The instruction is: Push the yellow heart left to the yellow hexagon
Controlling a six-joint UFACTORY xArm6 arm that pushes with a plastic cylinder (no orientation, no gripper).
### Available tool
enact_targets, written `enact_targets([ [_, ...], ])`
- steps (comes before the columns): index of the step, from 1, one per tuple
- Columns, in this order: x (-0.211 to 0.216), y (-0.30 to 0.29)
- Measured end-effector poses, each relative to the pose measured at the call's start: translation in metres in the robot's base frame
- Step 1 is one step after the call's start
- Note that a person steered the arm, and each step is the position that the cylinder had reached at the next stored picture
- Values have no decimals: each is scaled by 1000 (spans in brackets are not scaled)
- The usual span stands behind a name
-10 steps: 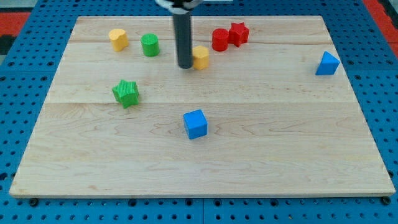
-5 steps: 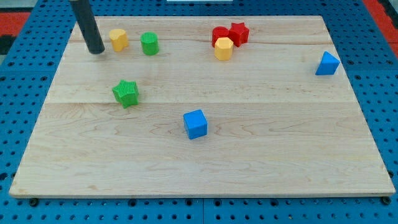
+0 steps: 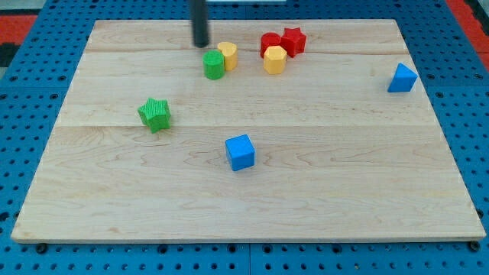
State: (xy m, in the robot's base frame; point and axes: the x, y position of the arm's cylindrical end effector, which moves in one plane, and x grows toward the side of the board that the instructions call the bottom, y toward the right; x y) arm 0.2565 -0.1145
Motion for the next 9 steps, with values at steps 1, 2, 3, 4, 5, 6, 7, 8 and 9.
enact_targets([
  [1, 11, 29],
  [2, 18, 62],
  [3, 29, 86],
  [4, 35, 90],
  [5, 64, 108],
  [6, 68, 107],
  [7, 65, 103],
  [8, 115, 111],
  [9, 116, 142],
])
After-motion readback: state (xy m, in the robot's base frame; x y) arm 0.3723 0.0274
